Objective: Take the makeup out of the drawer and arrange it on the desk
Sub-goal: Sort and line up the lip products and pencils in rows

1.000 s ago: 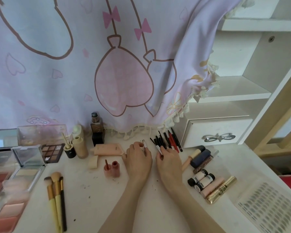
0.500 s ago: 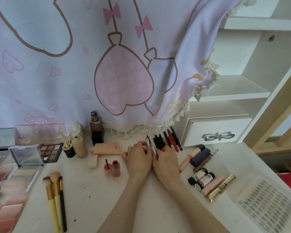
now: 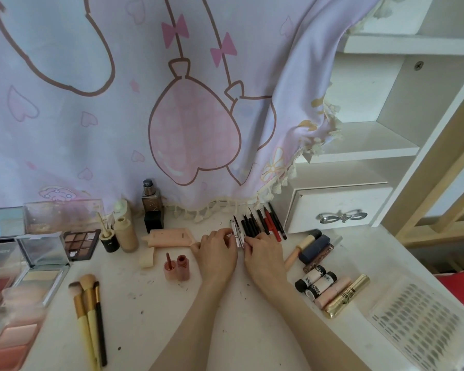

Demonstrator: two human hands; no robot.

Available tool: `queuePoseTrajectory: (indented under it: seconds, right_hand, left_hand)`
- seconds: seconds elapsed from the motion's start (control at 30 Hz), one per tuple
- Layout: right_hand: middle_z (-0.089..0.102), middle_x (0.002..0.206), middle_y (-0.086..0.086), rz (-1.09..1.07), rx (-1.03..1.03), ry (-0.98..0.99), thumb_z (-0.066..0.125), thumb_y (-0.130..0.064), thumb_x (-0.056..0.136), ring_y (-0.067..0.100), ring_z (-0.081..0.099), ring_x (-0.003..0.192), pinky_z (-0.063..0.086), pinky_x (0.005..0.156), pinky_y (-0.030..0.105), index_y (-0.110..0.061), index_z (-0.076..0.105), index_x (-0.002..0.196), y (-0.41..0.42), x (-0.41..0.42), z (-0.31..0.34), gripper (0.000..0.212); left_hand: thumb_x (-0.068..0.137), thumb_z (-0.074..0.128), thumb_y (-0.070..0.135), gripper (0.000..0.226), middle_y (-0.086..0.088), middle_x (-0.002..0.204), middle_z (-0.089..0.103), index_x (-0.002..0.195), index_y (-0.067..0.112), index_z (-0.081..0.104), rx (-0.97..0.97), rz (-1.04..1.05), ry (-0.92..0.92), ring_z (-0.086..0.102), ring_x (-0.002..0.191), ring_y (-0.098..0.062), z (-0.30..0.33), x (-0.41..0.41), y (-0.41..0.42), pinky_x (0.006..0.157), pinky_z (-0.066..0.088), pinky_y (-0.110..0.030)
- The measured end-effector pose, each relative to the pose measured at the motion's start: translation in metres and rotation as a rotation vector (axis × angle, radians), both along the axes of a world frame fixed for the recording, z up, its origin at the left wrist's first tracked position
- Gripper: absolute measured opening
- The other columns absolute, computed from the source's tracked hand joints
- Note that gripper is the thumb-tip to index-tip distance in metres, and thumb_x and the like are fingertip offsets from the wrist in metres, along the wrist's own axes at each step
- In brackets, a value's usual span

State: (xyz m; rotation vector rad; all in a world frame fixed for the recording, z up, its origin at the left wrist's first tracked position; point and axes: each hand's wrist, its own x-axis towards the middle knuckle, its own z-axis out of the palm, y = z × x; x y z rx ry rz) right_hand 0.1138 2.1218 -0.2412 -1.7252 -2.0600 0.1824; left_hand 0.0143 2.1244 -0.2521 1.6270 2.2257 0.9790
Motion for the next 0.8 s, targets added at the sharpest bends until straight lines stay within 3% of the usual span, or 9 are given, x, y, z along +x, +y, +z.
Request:
queuePoseTrajectory:
  seconds: [0.1,0.23,0.4,0.6,0.8]
  right_hand:
    - [0.059,0.105,0.004,0.000,0.010,-0.012,0.037,-0.022,0.097,0.020,0.046,0.100,0.029,0.081,0.029,-0.015,0.064,0.100,-0.002,0.003,0.002,0.028]
    - [0.059,0.110,-0.001,0.009,0.074,0.056,0.041,-0.025,0.097,0.018,0.046,0.105,0.021,0.077,0.027,-0.020,0.064,0.115,-0.011,0.012,0.008,0.030]
    - [0.061,0.114,-0.001,0.027,0.077,0.098,0.046,-0.024,0.096,0.018,0.048,0.109,0.029,0.089,0.032,-0.018,0.066,0.114,-0.030,0.040,0.016,0.028]
    - [0.064,0.112,0.005,0.007,0.094,0.133,0.052,-0.013,0.093,0.024,0.051,0.105,0.038,0.091,0.036,-0.012,0.067,0.114,-0.061,0.091,0.025,0.026]
    - [0.062,0.110,0.003,-0.107,0.040,-0.066,0.050,-0.007,0.086,0.027,0.051,0.104,0.033,0.085,0.034,-0.013,0.066,0.103,-0.097,0.139,0.016,0.025]
  left_hand:
    - [0.093,0.042,0.026,0.027,0.003,0.108,0.063,0.112,0.027,0.062,-0.004,-0.026,0.008,0.051,0.104,-0.017,0.001,-0.002,-0.003,0.081,0.018,-0.028]
    - [0.095,0.040,0.024,0.032,0.000,0.118,0.057,0.123,0.024,0.055,-0.011,-0.077,0.020,0.047,0.112,-0.020,0.000,-0.006,-0.013,0.095,0.022,-0.030]
    - [0.095,0.040,0.021,0.041,-0.002,0.133,0.045,0.135,0.017,0.041,-0.022,-0.164,0.119,0.036,0.123,-0.020,-0.003,-0.009,-0.036,0.101,0.026,-0.029]
    - [0.099,0.027,0.030,0.051,-0.004,0.152,0.023,0.145,0.010,0.021,-0.080,-0.206,0.336,0.018,0.141,-0.016,-0.010,-0.004,-0.066,0.116,0.010,-0.029]
    - [0.100,0.019,0.032,0.054,-0.005,0.157,0.010,0.148,0.010,0.013,-0.150,-0.218,0.428,0.007,0.144,-0.017,-0.010,-0.001,-0.079,0.117,0.003,-0.034]
